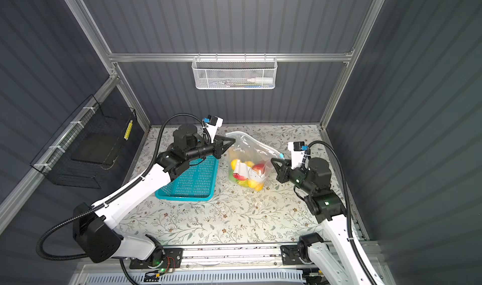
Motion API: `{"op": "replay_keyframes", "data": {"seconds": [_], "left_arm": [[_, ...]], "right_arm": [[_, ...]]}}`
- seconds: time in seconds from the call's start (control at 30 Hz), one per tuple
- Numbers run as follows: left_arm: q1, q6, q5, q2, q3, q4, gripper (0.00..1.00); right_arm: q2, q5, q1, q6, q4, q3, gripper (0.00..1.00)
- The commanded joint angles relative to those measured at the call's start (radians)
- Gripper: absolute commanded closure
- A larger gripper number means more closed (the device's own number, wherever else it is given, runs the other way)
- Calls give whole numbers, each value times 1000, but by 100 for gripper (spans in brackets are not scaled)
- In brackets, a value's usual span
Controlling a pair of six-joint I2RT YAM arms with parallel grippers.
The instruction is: Place the food in the zip-top bag and seal the zipper
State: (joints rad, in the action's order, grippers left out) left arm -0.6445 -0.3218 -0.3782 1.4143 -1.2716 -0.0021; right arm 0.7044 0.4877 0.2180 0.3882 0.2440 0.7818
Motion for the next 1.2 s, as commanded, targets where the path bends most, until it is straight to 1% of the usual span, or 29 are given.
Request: {"op": "replay_keyframes", "data": {"seconds": [0.0, 0.1, 0.13, 0.27, 0.3, 0.33, 0.4, 0.43, 0.47, 0.5, 0.57, 0.63, 0.7, 0.77, 0.9, 0.93, 1.07, 1.1, 1.17], "left_arm": [[-12, -74, 24, -11, 41, 5, 100], [-13, -103, 41, 19, 61, 1, 100], [-14, -106, 75, 33, 61, -4, 100], [-13, -98, 147, 132, 10, -49, 100], [-14, -96, 159, 158, -11, -59, 98], [-12, -94, 165, 179, -32, -64, 90], [-11, -95, 179, 216, -70, -68, 61], [-9, -97, 190, 224, -84, -68, 50], [-5, -100, 202, 232, -96, -68, 12], [5, -100, 209, 236, -104, -68, 0], [34, -103, 216, 231, -111, -75, 0], [81, -120, 222, 213, -94, -84, 0], [152, -148, 196, 177, -52, -79, 0], [213, -153, 193, 132, -7, -84, 0], [297, -71, 255, 22, 65, -149, 0], [314, -51, 277, -1, 78, -169, 0], [400, 16, 355, -87, 128, -244, 0], [420, 23, 366, -103, 137, -252, 0], [471, 38, 371, -123, 163, -265, 0]], "right_arm": [[-46, 69, 3, 36, 181, 16, 100], [-70, 81, 3, 85, 192, -12, 100], [-69, 69, 3, 100, 190, -23, 100], [-24, -55, 1, 173, 151, -66, 100], [-2, -95, 1, 190, 122, -73, 100], [21, -130, 0, 199, 99, -77, 100], [78, -236, -7, 214, 45, -83, 100], [109, -271, -16, 218, 21, -85, 100], [147, -301, -33, 227, -8, -87, 100], [188, -310, -60, 238, -36, -85, 100], [274, -288, -115, 247, -109, -85, 100], [377, -265, -163, 256, -164, -72, 100], [504, -236, -201, 245, -197, -33, 100], [615, -216, -216, 218, -206, 18, 100], [820, -166, -222, 168, -175, 150, 100], [856, -163, -222, 164, -173, 173, 98], [959, -173, -224, 147, -188, 246, 87], [976, -177, -223, 142, -182, 264, 82], [999, -181, -224, 117, -163, 306, 68]]}}
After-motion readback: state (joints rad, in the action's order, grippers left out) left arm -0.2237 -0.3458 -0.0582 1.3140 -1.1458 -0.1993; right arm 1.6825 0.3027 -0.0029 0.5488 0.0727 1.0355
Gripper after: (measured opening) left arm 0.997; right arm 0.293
